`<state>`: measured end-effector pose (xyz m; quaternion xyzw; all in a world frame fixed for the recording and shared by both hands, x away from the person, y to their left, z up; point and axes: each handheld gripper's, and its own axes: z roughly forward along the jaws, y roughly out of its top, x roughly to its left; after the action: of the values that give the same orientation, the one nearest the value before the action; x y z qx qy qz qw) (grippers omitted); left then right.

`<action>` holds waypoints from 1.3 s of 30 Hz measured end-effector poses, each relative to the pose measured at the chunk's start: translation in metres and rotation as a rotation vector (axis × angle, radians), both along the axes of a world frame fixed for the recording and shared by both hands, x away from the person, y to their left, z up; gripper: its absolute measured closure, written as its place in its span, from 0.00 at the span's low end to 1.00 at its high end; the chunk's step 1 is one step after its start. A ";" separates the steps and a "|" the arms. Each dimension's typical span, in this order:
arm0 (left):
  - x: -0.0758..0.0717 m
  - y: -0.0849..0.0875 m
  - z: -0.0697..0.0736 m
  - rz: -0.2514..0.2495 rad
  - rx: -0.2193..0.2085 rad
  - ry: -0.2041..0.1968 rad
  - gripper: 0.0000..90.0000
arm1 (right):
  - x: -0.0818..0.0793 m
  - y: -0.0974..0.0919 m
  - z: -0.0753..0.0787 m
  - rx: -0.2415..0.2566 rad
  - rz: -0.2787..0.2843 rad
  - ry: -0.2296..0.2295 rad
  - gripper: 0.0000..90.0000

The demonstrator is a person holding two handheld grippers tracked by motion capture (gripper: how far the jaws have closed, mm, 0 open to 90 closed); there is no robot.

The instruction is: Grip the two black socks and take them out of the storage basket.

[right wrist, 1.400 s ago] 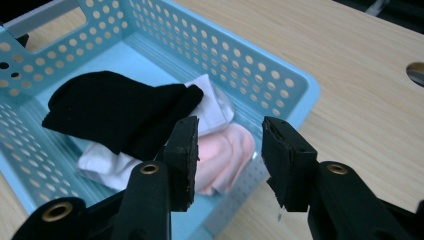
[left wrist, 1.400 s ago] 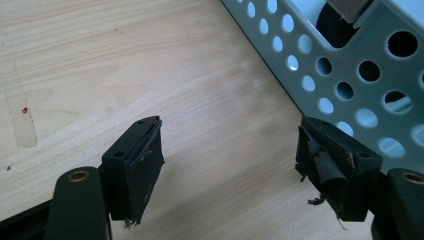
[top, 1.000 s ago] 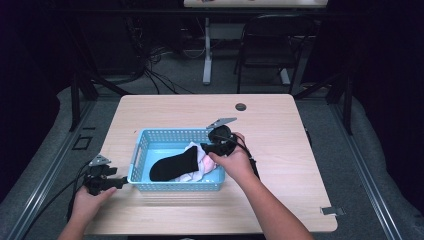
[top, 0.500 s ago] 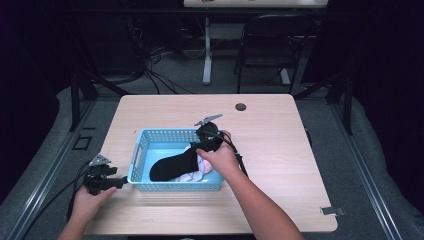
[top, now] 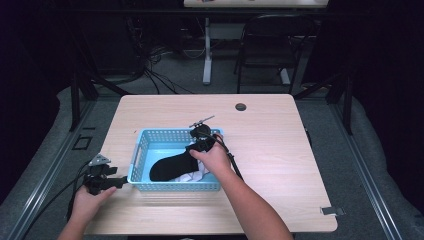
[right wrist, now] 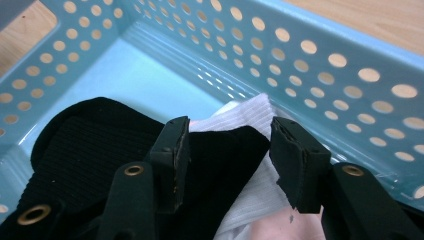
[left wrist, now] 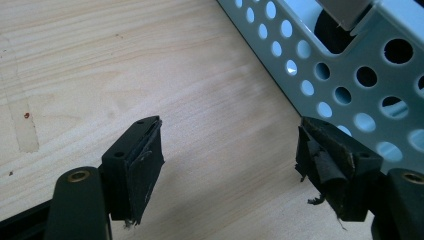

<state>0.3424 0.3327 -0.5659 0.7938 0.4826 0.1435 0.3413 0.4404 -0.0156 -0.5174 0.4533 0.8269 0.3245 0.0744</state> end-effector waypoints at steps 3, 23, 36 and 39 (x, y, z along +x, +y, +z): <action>0.000 0.000 0.000 0.000 0.000 0.001 0.30 | 0.002 0.001 -0.003 0.000 0.002 0.025 0.55; 0.000 0.000 0.000 0.000 0.001 0.002 0.30 | -0.008 0.009 0.002 -0.012 0.093 -0.006 0.93; 0.000 0.000 0.000 0.000 0.001 0.003 0.30 | -0.026 0.014 0.027 0.041 0.156 -0.114 0.95; 0.000 0.000 0.000 0.000 0.002 0.003 0.30 | -0.031 0.017 0.034 0.037 0.184 -0.141 0.95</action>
<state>0.3426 0.3325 -0.5661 0.7943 0.4830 0.1425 0.3398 0.4091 0.0016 -0.4836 0.3527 0.8516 0.3762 0.0940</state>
